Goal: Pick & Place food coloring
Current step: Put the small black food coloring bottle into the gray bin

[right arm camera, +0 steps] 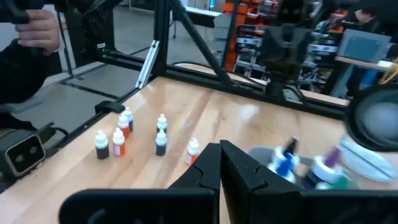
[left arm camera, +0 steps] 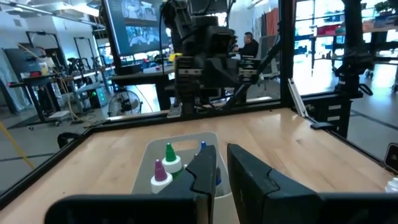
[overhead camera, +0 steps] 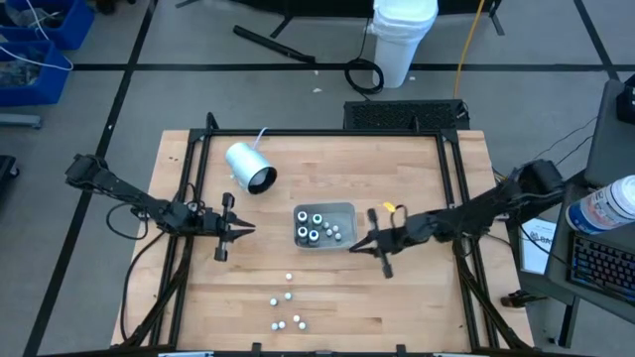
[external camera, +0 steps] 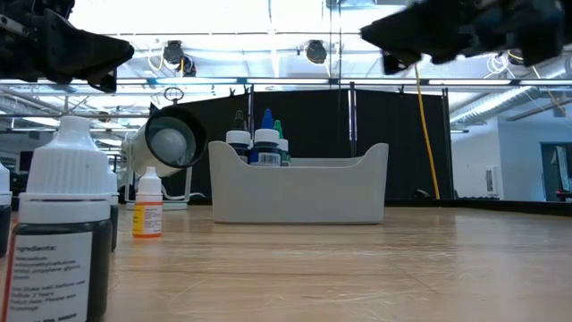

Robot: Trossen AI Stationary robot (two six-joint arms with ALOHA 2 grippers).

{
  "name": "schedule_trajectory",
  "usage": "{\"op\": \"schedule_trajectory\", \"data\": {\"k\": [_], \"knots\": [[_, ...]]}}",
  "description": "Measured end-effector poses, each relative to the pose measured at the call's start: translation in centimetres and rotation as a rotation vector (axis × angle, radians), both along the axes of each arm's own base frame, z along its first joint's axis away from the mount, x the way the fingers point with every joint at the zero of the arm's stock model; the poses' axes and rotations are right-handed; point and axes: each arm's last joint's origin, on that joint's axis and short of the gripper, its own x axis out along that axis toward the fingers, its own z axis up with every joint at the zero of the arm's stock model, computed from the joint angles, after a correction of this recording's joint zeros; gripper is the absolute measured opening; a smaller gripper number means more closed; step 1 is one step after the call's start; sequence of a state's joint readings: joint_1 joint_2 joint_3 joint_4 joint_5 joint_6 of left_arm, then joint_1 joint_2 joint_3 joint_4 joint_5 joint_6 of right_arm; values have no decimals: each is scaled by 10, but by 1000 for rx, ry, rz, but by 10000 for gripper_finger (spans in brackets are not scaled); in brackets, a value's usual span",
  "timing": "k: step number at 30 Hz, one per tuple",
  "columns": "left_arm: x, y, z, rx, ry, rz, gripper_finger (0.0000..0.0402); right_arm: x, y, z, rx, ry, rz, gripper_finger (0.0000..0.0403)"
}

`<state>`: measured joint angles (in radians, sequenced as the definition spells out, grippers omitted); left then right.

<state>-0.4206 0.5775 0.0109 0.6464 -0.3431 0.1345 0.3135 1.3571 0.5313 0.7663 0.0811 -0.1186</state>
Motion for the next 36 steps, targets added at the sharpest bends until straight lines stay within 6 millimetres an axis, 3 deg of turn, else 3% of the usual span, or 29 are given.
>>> {"op": "schedule_trajectory", "data": {"k": [7,12,16,20,24,31,36], "knots": [[0,0,0,22,-2,1,49,60,24,4,-37,15,18,0],[0,0,0,19,-2,8,49,115,39,14,-100,146,17,0],[0,0,0,19,-2,8,49,146,50,21,-148,220,33,0],[0,0,0,3,2,7,49,160,59,19,-155,229,112,9],[0,0,-2,0,16,7,49,166,64,13,-180,208,130,50],[0,0,-2,0,21,7,49,180,53,5,-143,142,236,134],[0,0,-2,1,22,7,49,188,47,-15,-135,152,258,167]]}}
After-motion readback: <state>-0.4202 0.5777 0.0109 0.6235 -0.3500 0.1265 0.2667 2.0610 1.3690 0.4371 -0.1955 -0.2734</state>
